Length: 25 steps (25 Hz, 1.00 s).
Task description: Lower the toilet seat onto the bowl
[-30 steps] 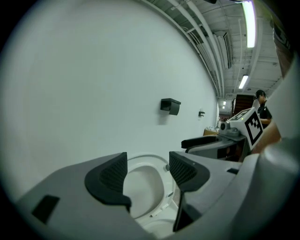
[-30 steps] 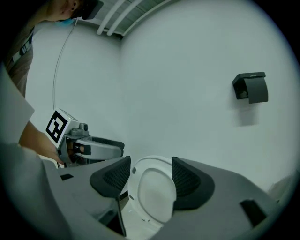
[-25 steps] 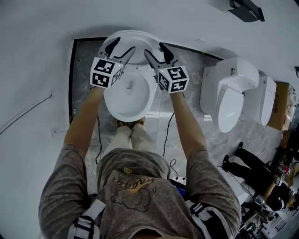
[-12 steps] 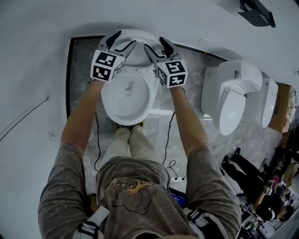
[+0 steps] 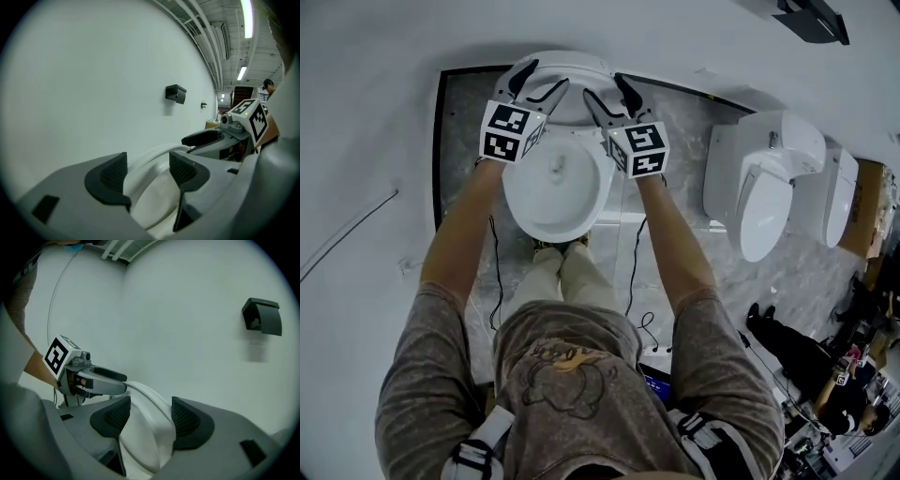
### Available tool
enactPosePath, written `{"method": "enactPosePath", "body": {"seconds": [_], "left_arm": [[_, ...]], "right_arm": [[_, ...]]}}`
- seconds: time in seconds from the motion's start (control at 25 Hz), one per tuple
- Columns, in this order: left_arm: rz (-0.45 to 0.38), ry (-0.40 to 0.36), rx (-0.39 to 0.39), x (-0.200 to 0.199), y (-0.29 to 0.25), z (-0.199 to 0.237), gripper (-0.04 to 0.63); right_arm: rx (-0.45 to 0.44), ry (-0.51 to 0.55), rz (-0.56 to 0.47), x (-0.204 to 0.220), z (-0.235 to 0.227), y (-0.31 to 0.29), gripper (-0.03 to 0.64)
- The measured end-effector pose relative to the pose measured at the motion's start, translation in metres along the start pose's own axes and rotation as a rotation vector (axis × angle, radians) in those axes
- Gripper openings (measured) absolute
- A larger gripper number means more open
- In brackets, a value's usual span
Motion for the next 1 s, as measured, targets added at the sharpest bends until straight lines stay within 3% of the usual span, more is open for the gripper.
{"method": "enactPosePath", "body": {"seconds": [0.2, 0.36, 1.0], "left_arm": [[-0.004, 0.027, -0.033, 0.003, 0.015, -0.016, 0.276], [-0.011, 0.005, -0.056, 0.008, 0.028, -0.028, 0.276], [0.013, 0.072, -0.033, 0.040, 0.100, -0.078, 0.276]], "right_arm": [[0.027, -0.024, -0.004, 0.001, 0.016, 0.015, 0.272], [0.031, -0.028, -0.007, 0.005, 0.028, 0.027, 0.272], [-0.013, -0.047, 0.026, 0.033, 0.083, 0.089, 0.272]]}}
Point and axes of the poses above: the fingertips, and each gripper's own axes: y backward along the fingers, z to its left, x out of its underside, the point moved 10 cm from there along y, backward along the fingers, and after that the axes turned 1 degree about -z, right-handed, at the moved point
